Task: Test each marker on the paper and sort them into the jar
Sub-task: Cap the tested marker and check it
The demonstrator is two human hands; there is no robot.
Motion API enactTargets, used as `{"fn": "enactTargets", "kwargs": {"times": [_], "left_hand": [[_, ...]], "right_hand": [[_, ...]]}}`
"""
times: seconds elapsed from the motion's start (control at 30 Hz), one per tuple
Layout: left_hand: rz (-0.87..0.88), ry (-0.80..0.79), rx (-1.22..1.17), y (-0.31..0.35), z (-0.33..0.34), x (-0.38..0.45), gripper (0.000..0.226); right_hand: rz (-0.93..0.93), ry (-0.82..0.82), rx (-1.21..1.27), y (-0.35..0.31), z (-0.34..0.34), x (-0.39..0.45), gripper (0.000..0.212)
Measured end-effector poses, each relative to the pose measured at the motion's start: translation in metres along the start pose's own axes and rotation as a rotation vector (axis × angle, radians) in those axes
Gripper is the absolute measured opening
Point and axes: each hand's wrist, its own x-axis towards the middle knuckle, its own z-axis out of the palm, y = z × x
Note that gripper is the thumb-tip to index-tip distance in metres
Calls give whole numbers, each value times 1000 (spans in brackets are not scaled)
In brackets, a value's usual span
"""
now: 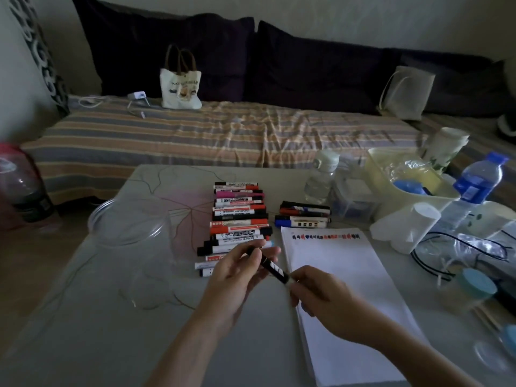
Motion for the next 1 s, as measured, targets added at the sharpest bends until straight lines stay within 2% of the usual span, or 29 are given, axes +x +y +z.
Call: {"fn": "enactTargets", "kwargs": {"times": [0.13, 0.2, 0.27, 0.33, 0.47, 0.57, 0.8, 0.87, 0.93, 1.0], "left_hand": [[-68, -39, -216, -2, 12, 3, 28], [-79, -38, -240, -5, 15, 6, 33], [-91, 23, -214, -9, 20, 11, 35], [-105, 94, -176, -13, 26, 17, 26], [-108, 230, -83, -20, 39, 29, 16], [-98, 295, -95, -25, 46, 38, 18], [-96, 294, -83, -35, 46, 50, 24], [-70, 210, 25, -35, 41, 49, 22], [-25, 81, 200, -37, 37, 47, 20], [-20, -17, 227, -39, 39, 44, 22]], "right_hand": [[72, -17, 375, 2, -1, -2, 26], [72, 38, 453, 3, 0, -1, 30], [53, 136, 346, 6, 2, -1, 29], [6, 252, 159, 10, 5, -1, 30], [-220, 511, -48, 17, 5, 2, 32], [-351, 568, -232, 29, 3, 12, 22], [-324, 572, -441, 40, 1, 18, 28], [-219, 457, -322, 39, 0, 19, 26], [-31, 264, -59, 40, -2, 21, 13], [54, 169, 112, 38, -4, 20, 12]]}}
